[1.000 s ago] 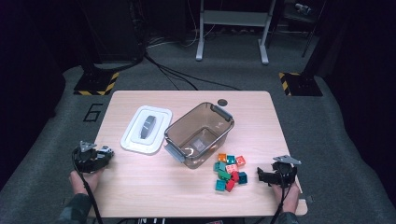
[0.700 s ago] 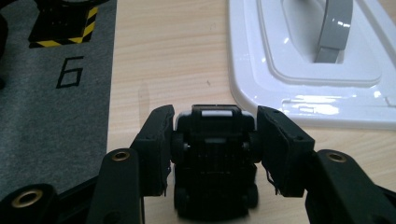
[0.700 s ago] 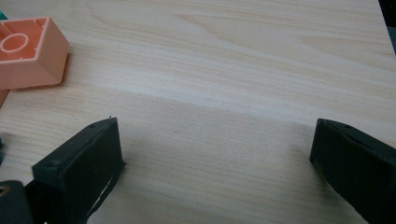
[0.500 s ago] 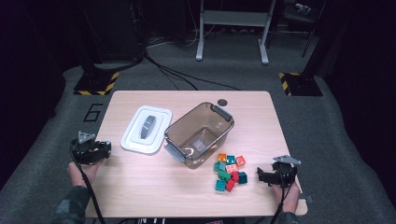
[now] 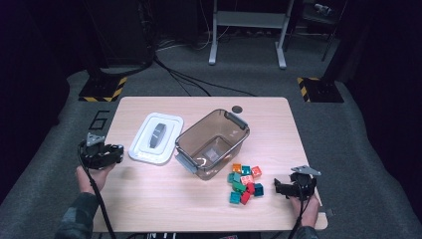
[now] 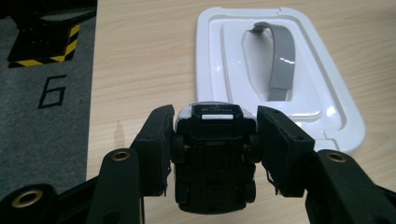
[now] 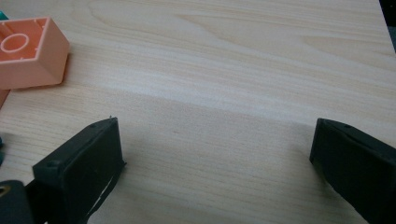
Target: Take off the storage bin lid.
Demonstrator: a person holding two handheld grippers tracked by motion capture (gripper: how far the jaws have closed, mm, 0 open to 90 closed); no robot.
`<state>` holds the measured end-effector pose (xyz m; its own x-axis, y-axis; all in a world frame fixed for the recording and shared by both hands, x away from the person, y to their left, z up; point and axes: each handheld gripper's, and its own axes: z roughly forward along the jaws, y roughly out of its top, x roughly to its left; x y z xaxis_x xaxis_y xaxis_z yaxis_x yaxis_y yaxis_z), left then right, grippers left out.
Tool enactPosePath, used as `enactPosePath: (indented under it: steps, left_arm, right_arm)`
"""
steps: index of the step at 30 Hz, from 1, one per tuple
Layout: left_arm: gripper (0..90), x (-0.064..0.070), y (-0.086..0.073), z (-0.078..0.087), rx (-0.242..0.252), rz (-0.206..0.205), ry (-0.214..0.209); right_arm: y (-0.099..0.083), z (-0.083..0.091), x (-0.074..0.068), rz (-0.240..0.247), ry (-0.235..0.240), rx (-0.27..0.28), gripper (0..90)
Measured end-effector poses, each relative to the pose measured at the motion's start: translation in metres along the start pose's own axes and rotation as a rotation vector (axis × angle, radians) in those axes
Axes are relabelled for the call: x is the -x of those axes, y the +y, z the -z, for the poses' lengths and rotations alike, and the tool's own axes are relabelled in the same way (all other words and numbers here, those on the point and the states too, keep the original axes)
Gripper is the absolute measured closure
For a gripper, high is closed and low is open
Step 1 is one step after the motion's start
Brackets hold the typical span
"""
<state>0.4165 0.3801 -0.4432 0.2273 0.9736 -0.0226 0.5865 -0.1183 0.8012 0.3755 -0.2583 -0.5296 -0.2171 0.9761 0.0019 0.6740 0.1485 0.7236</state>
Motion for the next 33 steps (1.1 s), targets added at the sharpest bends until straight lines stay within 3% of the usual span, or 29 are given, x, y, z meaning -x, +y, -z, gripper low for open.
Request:
enactPosePath:
  steps: [33]
  left_arm:
    - [48.1, 0.047, 0.061, 0.008, 0.025, -0.107, -0.132]
  right_arm:
    - [0.000, 0.001, -0.001, -0.012, -0.002, -0.001, 2.9]
